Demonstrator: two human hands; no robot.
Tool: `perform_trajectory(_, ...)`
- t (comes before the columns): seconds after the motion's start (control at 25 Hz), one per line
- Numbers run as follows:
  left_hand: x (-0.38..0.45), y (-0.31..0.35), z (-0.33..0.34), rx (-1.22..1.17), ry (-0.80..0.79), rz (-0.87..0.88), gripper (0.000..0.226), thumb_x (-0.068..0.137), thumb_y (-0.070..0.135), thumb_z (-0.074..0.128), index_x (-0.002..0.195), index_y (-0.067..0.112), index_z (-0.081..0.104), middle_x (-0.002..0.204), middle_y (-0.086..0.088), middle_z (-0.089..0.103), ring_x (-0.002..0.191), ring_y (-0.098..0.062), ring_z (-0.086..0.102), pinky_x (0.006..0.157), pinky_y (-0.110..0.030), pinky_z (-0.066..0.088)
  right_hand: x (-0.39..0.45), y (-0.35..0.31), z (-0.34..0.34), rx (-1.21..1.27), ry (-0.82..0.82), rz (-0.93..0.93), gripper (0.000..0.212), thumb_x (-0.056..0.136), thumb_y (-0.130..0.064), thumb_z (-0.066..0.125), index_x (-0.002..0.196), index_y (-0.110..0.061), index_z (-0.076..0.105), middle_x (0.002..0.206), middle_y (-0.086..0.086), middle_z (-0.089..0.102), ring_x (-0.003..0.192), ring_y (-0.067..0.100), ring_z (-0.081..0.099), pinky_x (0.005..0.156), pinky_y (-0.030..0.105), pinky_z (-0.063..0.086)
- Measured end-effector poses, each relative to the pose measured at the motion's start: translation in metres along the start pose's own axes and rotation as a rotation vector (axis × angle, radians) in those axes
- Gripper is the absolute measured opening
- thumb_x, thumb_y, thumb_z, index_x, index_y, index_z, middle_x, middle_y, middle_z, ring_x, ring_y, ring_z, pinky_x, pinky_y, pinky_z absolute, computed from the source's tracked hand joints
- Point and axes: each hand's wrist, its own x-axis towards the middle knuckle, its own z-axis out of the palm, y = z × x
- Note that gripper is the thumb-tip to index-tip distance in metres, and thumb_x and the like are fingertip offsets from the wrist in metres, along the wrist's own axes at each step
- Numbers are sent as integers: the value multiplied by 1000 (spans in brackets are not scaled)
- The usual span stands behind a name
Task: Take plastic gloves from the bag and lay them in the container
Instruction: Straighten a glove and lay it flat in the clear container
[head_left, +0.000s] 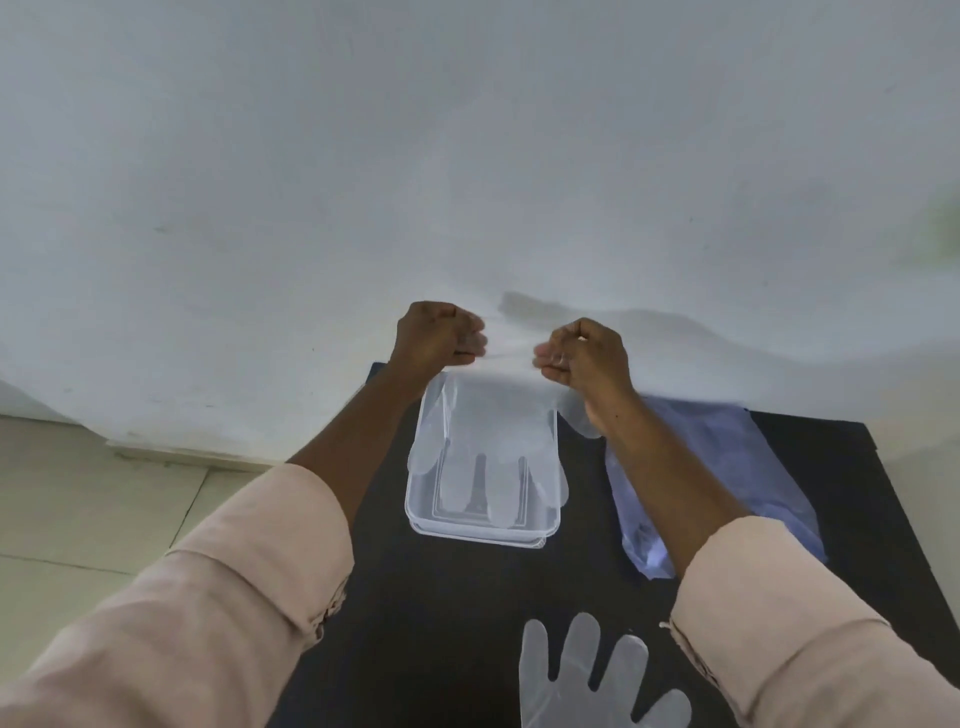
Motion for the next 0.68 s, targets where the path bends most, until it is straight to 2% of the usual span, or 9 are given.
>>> perform_trajectory(0.08,6,21,-1,-13,26,145,15,85,3,58,83,5,72,75,-16,72,67,-22,72,67,-31,58,5,-19,7,17,49,-172,22,82,1,50,70,-15,59,79,14,72,73,25,71,68,33,56)
perform_trajectory(0.24,-9,64,-7,-87,67,577,14,89,6,58,84,6,71,74,-13,72,72,-22,73,69,-33,59,-14,-56,10,65,217,-695,26,87,0,52,74,-23,56,80,17,70,82,34,69,76,47,56)
perform_trajectory(0.32,-25,60,-9,-98,34,686,11,90,3,59,84,1,69,75,-14,69,74,-25,71,70,-34,58,-31,-49,12,73,278,-822,18,93,-5,53,82,-19,58,85,18,69,85,34,67,76,43,54)
perform_trajectory(0.4,-35,24,-9,-94,-21,629,11,89,-4,60,81,-1,67,75,-14,67,71,-21,66,68,-29,54,-42,-11,16,74,250,-765,11,94,-7,55,87,-13,62,87,12,69,85,25,66,76,37,51)
perform_trajectory(0.48,-30,-33,-10,-52,-43,448,13,90,-1,62,78,0,67,70,-5,68,67,-13,64,68,-27,52,-42,42,21,35,180,-593,9,91,-10,59,85,-15,65,80,3,68,75,14,62,70,35,48)
perform_trajectory(0.52,-25,-61,-12,0,-32,375,15,90,7,63,77,6,69,68,2,69,65,-13,64,68,-32,54,-40,68,22,-20,160,-519,9,89,-11,61,83,-16,65,76,3,68,69,16,60,65,37,47)
perform_trajectory(0.6,-19,-103,-14,172,-1,321,16,89,24,64,77,18,71,69,4,72,67,-20,68,70,-44,58,-36,105,23,-137,128,-435,9,89,-10,62,82,-13,66,75,7,70,67,22,62,63,41,48)
perform_trajectory(0.68,-18,-124,-14,308,1,320,17,89,29,62,80,19,71,71,3,73,68,-20,70,70,-47,58,-35,125,25,-222,118,-388,9,89,-8,62,81,-11,65,73,4,70,64,14,61,60,32,50)
